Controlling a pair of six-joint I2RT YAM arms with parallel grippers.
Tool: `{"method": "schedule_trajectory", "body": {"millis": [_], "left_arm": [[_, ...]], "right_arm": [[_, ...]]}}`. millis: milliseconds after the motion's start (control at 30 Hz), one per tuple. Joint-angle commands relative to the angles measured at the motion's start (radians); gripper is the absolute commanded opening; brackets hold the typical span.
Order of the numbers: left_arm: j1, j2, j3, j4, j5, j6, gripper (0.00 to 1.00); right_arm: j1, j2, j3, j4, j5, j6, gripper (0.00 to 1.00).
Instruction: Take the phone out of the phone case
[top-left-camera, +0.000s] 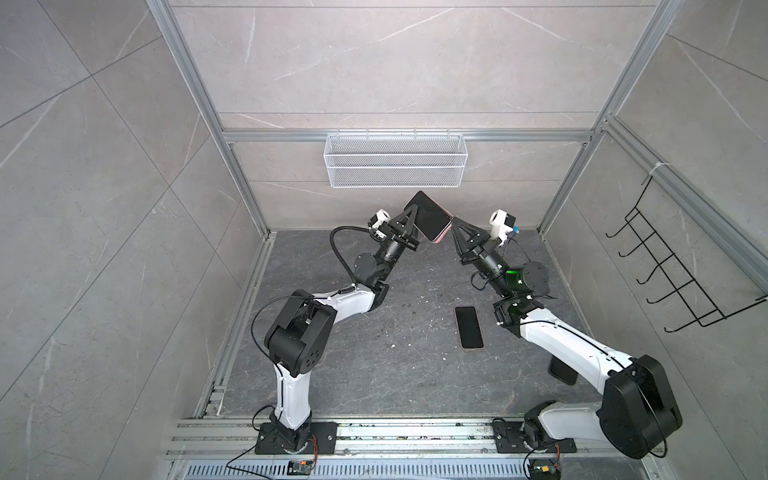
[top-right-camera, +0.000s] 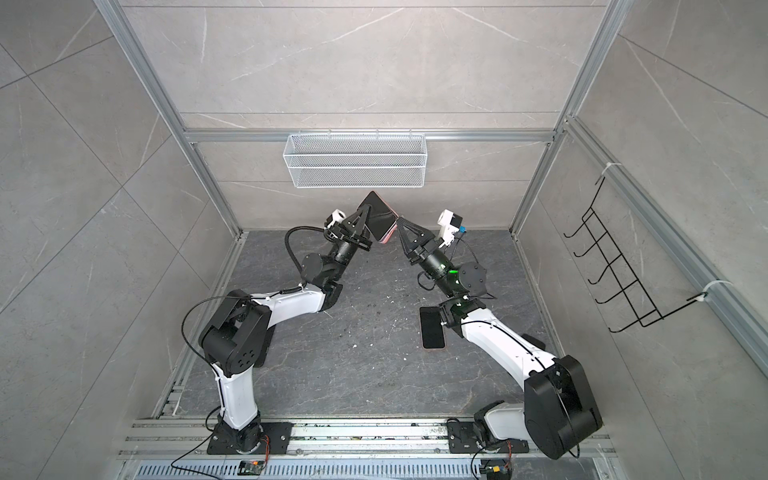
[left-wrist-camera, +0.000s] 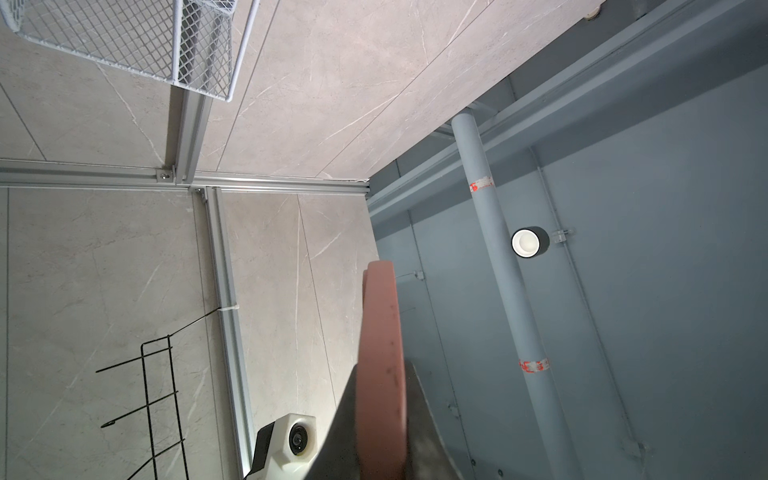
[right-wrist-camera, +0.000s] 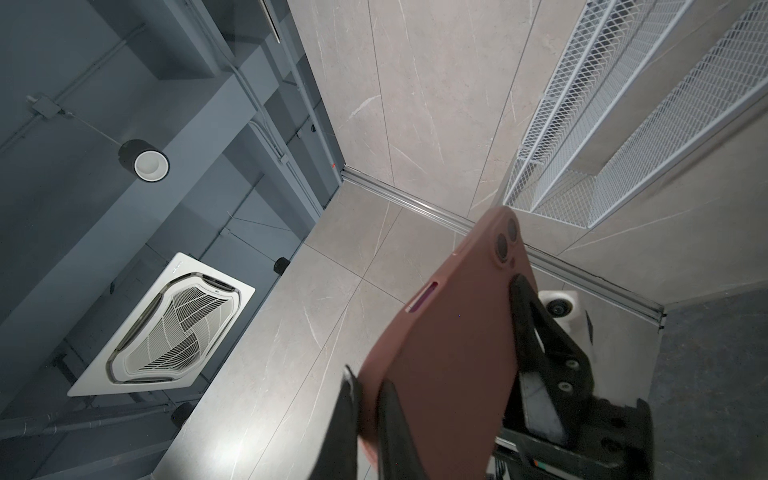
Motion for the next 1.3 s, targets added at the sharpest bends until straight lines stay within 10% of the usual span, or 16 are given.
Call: {"method": "schedule_trajectory", "body": {"millis": [0,1267], "left_arm": [[-0.085,-0.005,0.054,-0.088,0.215,0.154,0.0],[-0.063,-0.101,0.179,-0.088,0.17,0.21,0.0]], "right_arm": [[0.05,0.044,0.012,-0.019,-0.129,0.048,0.0],[0.039,0.1,-0.148,-0.136,0.047,0.119,0.03]]}}
